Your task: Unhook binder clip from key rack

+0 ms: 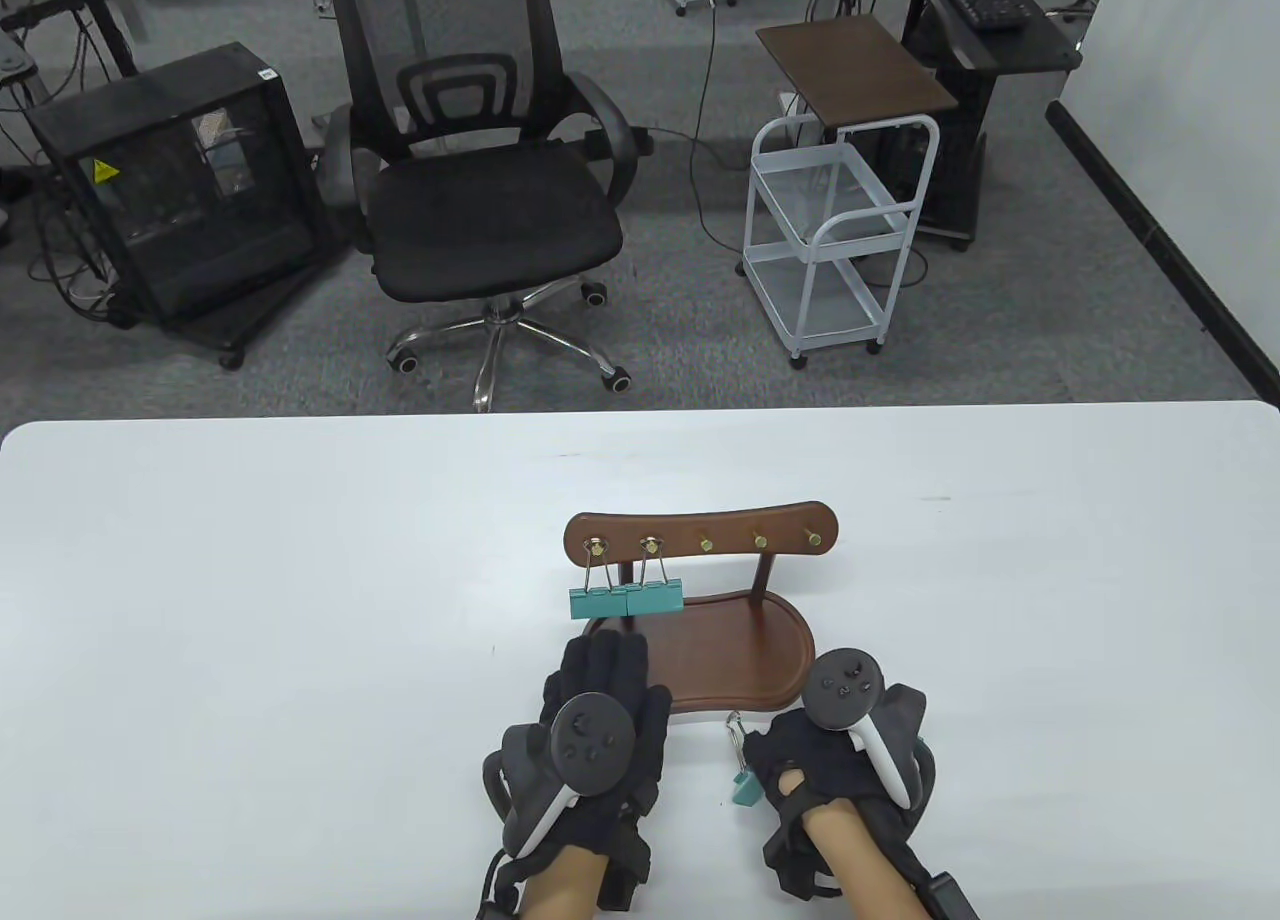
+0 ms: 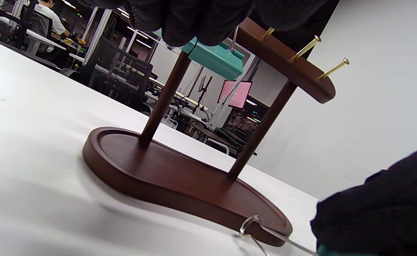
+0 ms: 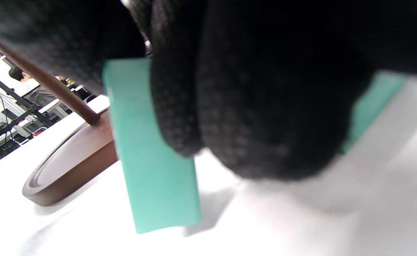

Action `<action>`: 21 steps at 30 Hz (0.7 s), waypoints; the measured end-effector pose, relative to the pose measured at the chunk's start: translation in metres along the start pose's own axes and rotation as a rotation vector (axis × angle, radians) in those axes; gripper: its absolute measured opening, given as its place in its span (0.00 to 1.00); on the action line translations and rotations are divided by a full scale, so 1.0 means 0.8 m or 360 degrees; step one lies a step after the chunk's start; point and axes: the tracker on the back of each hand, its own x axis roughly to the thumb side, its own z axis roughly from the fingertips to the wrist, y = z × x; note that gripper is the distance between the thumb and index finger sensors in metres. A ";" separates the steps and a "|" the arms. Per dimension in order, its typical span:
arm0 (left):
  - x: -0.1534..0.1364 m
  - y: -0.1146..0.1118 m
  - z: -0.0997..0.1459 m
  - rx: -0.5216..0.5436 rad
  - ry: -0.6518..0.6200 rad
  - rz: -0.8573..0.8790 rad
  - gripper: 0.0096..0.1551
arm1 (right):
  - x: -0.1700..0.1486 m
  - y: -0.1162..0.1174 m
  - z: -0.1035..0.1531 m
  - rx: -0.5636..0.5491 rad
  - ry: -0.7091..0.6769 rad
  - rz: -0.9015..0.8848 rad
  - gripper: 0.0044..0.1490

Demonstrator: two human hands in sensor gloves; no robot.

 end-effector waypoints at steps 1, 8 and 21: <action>0.000 0.000 0.000 0.0000 0.0000 0.0001 0.36 | 0.000 0.001 -0.001 -0.0004 0.0000 0.0011 0.28; 0.000 0.000 0.000 -0.0001 0.0000 0.0003 0.36 | 0.008 0.001 0.000 -0.0059 -0.0036 0.0171 0.28; 0.000 0.000 0.000 0.0000 0.0000 -0.0003 0.36 | 0.018 0.000 0.002 -0.0142 -0.0127 0.0430 0.27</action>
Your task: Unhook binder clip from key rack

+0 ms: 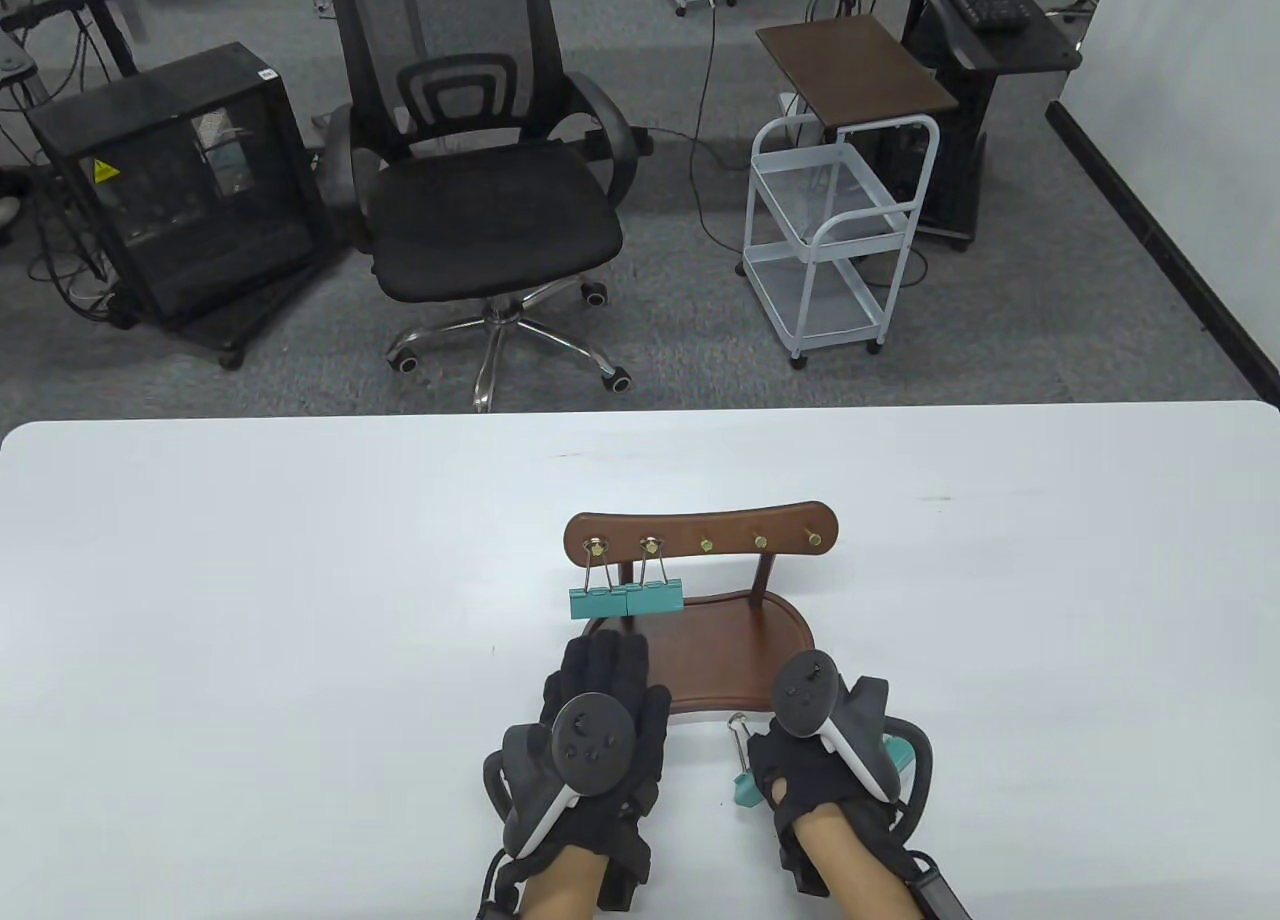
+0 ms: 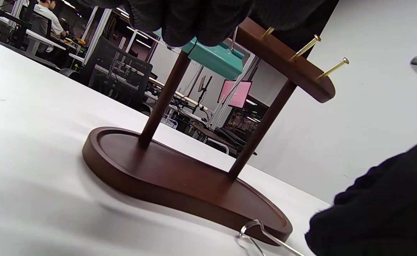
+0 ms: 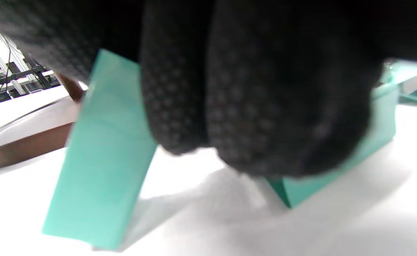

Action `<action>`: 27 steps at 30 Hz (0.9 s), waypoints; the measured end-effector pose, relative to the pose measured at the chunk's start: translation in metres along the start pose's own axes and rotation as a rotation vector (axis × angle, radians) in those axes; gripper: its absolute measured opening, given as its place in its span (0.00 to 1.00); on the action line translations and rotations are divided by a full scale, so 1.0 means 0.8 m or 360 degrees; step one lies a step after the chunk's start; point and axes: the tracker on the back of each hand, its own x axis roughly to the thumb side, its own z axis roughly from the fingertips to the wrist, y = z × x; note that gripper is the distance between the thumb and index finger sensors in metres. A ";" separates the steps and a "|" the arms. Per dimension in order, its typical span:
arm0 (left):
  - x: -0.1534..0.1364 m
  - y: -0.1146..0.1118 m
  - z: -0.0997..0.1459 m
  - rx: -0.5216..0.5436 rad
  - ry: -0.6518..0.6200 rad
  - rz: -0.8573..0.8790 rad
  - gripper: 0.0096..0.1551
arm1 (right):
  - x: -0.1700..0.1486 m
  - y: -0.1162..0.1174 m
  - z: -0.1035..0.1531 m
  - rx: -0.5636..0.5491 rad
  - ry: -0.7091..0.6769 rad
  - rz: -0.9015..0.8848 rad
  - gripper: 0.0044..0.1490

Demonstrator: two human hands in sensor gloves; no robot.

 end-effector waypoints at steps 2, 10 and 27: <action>0.000 0.000 0.000 -0.0001 0.0001 -0.0002 0.36 | 0.001 0.000 0.000 -0.0004 -0.0005 0.0040 0.27; 0.000 0.000 0.000 -0.0003 0.0000 -0.0004 0.36 | 0.001 -0.001 0.000 -0.0028 0.0008 0.0100 0.27; 0.001 -0.001 0.000 -0.0009 -0.0006 -0.0017 0.36 | -0.010 -0.008 0.005 -0.0037 0.0026 0.0024 0.25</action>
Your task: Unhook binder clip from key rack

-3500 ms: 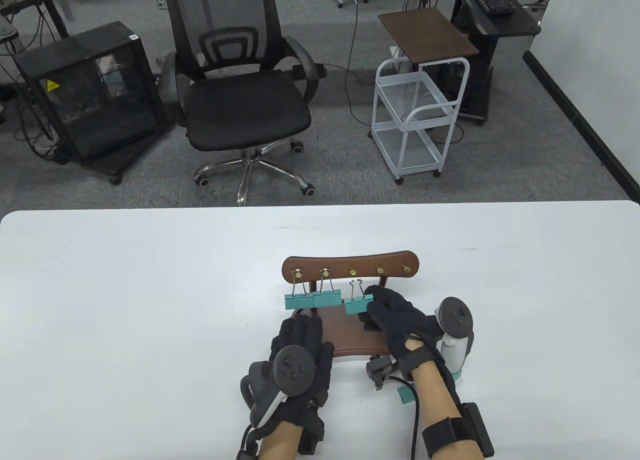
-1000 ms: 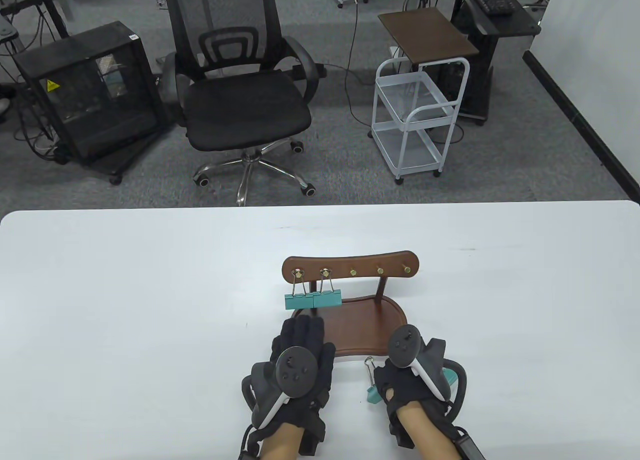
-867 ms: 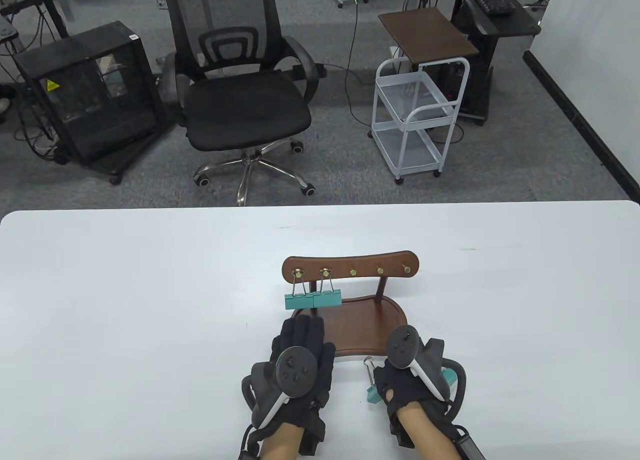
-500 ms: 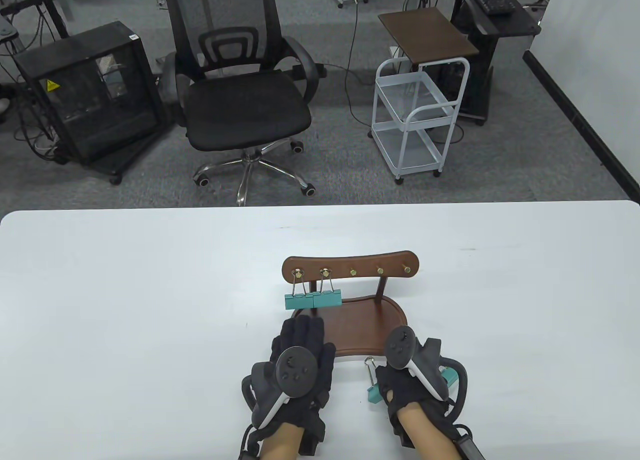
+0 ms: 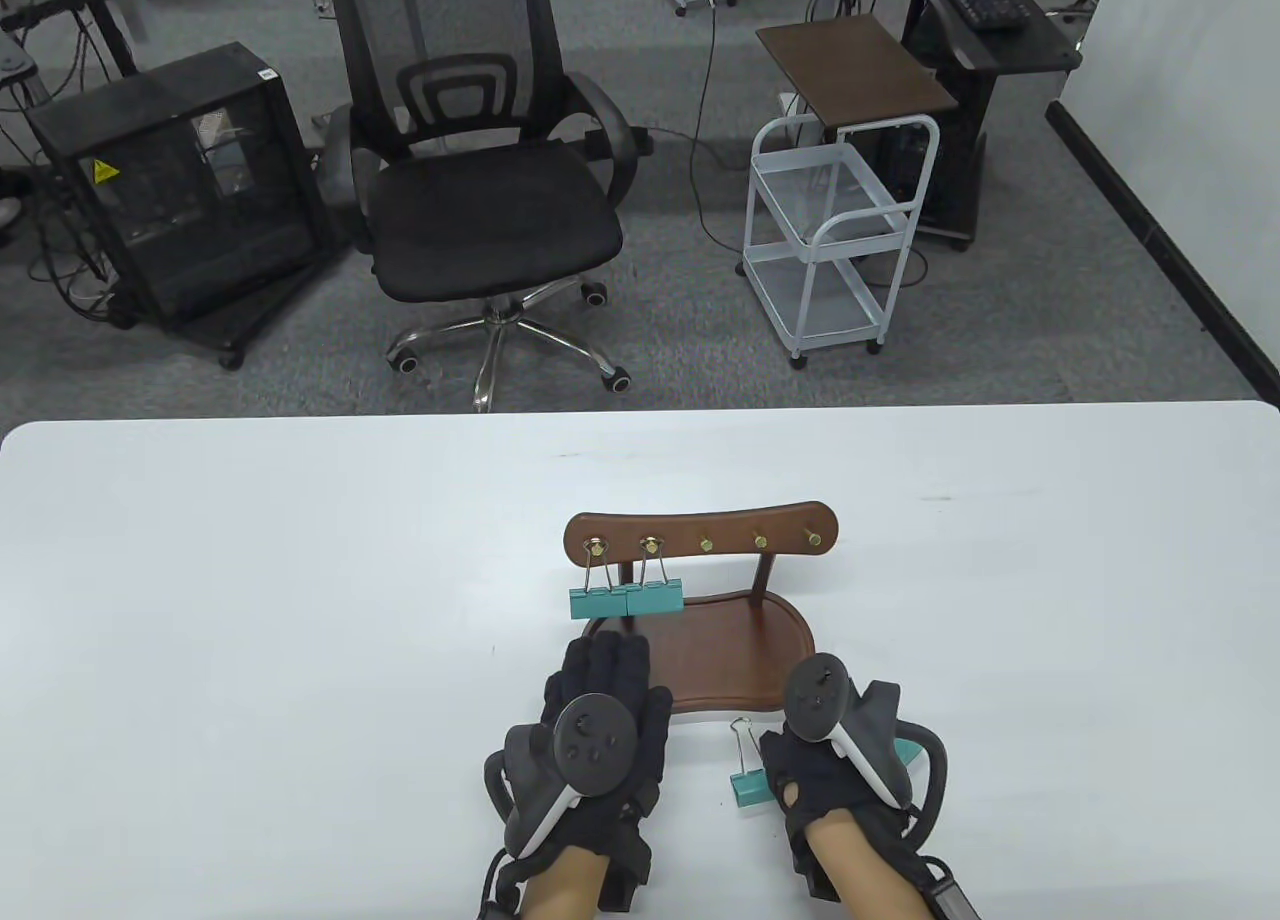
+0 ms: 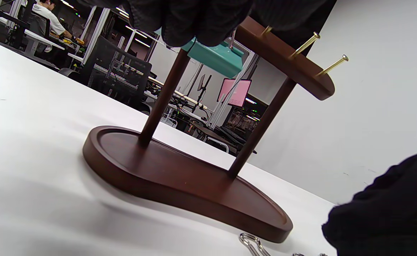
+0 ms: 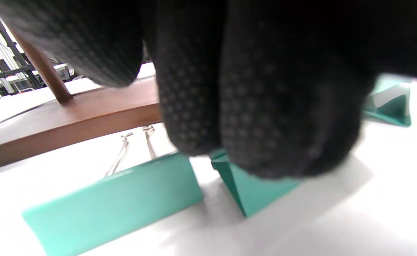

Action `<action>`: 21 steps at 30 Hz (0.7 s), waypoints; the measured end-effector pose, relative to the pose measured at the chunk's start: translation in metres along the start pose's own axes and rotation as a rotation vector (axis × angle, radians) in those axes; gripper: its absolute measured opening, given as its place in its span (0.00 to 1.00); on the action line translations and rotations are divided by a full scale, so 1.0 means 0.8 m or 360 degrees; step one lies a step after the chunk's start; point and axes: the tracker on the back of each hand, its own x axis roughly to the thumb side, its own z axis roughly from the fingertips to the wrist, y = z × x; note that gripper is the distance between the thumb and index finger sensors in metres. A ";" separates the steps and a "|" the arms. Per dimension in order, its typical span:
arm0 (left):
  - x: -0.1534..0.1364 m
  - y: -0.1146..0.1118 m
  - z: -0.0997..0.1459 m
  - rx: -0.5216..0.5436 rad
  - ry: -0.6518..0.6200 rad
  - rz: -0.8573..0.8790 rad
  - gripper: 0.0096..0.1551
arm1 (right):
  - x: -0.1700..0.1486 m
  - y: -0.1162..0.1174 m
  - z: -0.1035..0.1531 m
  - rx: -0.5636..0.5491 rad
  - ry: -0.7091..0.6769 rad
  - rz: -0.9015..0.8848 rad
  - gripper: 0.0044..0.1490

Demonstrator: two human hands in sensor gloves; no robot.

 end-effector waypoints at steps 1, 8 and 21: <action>0.000 0.000 0.000 -0.0002 -0.0001 -0.0005 0.36 | 0.000 0.000 0.000 -0.0010 -0.0008 -0.0012 0.25; 0.001 -0.002 0.001 -0.0012 -0.0014 -0.0026 0.37 | 0.008 -0.010 0.005 -0.0101 -0.0097 -0.0058 0.29; 0.002 -0.002 0.002 -0.0020 -0.0047 0.0004 0.38 | -0.016 -0.055 0.009 -0.0388 -0.0186 -0.0166 0.45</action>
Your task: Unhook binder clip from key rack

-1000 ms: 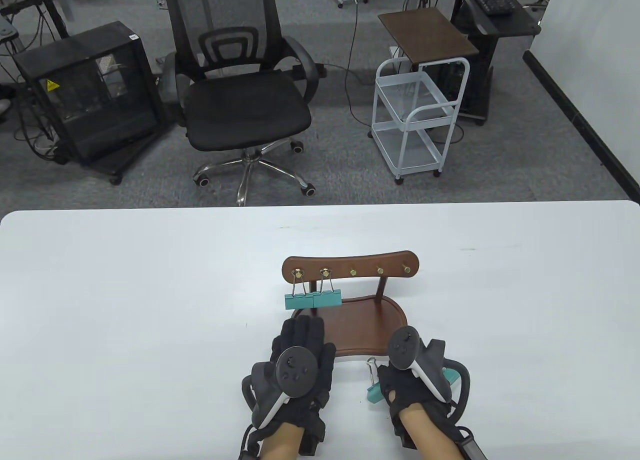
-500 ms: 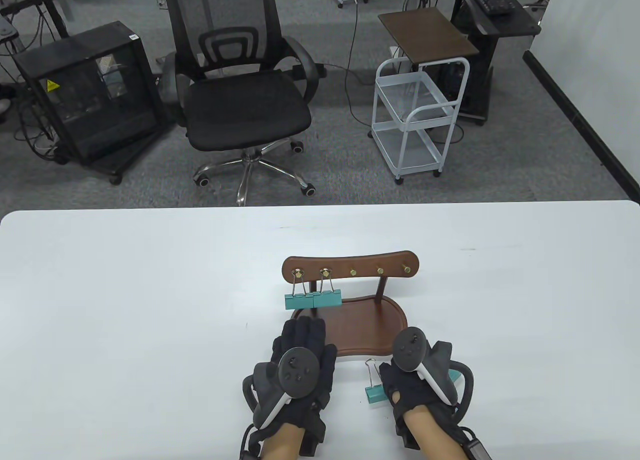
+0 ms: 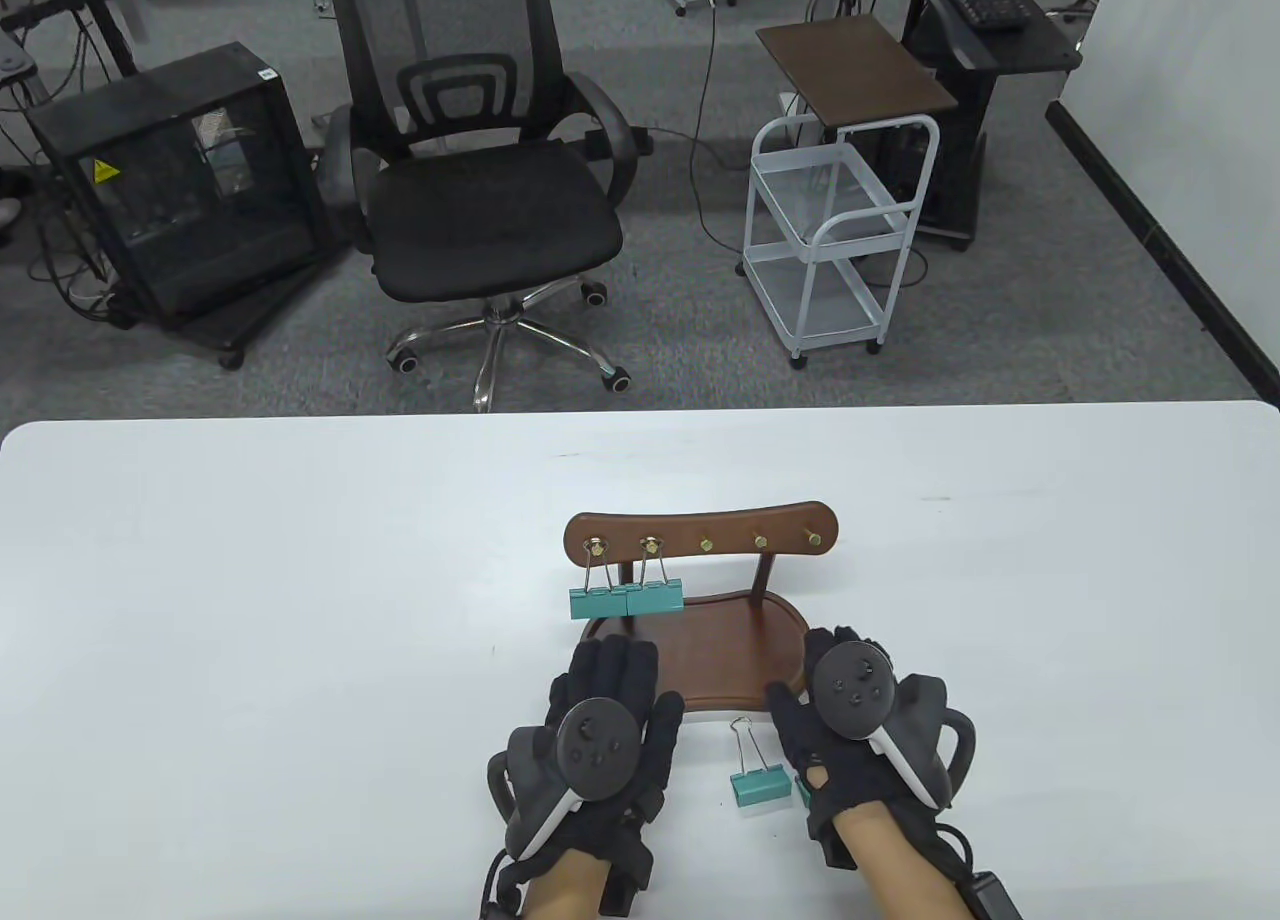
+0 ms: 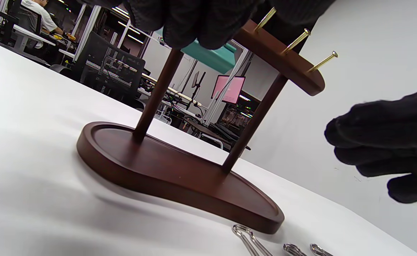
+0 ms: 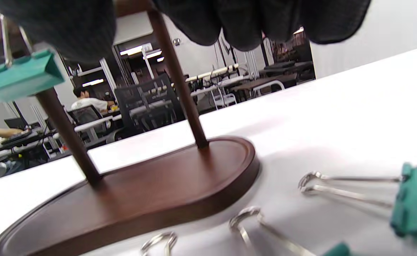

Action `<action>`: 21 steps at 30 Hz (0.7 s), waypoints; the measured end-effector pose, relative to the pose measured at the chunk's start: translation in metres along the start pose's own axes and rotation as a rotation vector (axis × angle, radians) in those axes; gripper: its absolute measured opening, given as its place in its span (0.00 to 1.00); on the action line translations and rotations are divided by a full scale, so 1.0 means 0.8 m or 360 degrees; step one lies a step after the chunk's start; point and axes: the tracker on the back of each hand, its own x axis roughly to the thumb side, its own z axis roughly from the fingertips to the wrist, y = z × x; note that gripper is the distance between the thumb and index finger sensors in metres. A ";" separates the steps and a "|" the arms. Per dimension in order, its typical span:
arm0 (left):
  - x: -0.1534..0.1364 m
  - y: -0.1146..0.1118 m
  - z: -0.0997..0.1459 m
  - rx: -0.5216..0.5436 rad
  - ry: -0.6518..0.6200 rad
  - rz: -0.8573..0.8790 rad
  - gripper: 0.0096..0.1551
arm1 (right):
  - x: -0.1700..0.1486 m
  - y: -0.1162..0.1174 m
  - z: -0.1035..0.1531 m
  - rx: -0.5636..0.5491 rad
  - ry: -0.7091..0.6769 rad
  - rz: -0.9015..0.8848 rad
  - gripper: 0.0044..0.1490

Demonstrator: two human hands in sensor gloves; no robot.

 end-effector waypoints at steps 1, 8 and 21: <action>0.000 0.000 0.000 0.0000 -0.0001 0.0002 0.38 | -0.007 -0.004 0.001 -0.0104 -0.0048 -0.0024 0.44; 0.000 0.000 0.001 -0.0001 0.0021 -0.0001 0.36 | -0.051 -0.015 0.006 -0.0288 -0.0160 -0.0112 0.41; -0.001 0.000 0.002 0.0002 0.0027 0.0016 0.36 | -0.098 -0.008 0.004 -0.0381 -0.0275 0.0095 0.37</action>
